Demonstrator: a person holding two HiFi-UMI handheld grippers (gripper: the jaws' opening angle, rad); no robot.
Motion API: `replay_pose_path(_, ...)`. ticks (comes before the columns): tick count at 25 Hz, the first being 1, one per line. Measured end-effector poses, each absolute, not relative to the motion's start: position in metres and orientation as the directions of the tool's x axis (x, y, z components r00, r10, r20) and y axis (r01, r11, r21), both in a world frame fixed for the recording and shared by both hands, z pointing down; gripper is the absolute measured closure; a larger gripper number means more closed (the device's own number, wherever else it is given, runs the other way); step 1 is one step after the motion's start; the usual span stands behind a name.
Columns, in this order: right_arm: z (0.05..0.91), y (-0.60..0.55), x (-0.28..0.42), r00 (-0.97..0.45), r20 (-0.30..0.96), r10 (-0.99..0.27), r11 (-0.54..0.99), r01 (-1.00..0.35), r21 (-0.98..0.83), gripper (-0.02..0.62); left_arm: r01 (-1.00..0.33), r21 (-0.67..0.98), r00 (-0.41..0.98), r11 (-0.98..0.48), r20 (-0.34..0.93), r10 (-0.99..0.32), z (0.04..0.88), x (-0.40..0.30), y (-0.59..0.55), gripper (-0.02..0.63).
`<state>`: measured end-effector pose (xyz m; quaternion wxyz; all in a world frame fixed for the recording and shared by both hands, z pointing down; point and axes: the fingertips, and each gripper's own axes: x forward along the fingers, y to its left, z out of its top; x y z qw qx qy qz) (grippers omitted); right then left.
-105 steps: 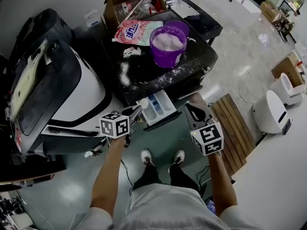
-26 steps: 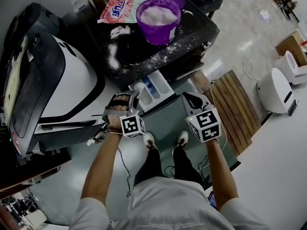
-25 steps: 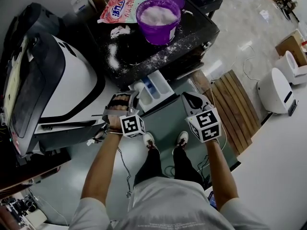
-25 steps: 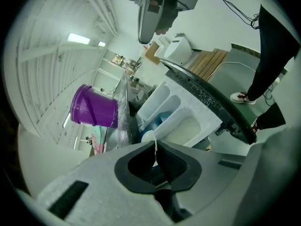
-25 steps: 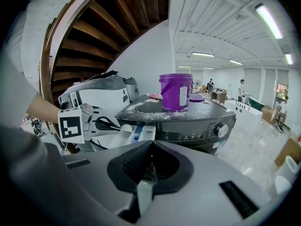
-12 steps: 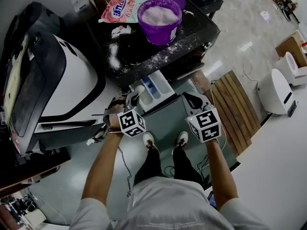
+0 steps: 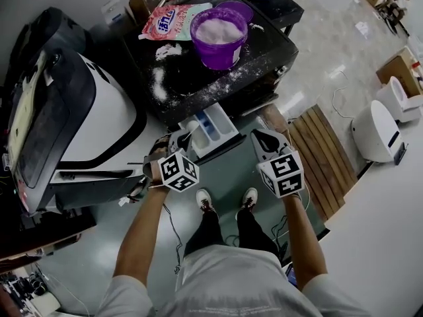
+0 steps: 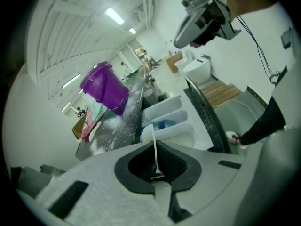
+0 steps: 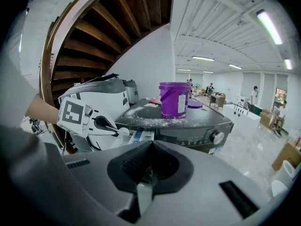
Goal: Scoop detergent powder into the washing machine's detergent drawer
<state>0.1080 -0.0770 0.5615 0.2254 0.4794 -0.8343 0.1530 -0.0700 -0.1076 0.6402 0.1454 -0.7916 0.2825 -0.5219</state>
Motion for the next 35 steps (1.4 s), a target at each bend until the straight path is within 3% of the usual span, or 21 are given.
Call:
replay_pose_path(8, 0.510, -0.085, 0.118, -0.424, 0.457, -0.782, 0.481, -0.877, 0.009, 0.591, -0.618, -0.210, 0.501, -0.757, 0.637, -0.585, 0.575, -0.065, -0.103, 0.591)
replay_pose_path(14, 0.465, -0.095, 0.126, -0.409, 0.399, -0.821, 0.474, -0.877, 0.075, 0.591, -0.704, -0.070, 0.573, -0.706, 0.531, -0.624, 0.522, -0.064, -0.108, 0.591)
replay_pose_path(35, 0.342, -0.114, 0.132, -0.380, 0.214, -0.900, 0.427, -0.866, 0.259, 0.591, -0.753, -0.146, 0.606, -0.642, 0.225, -0.763, 0.362, -0.072, -0.121, 0.591)
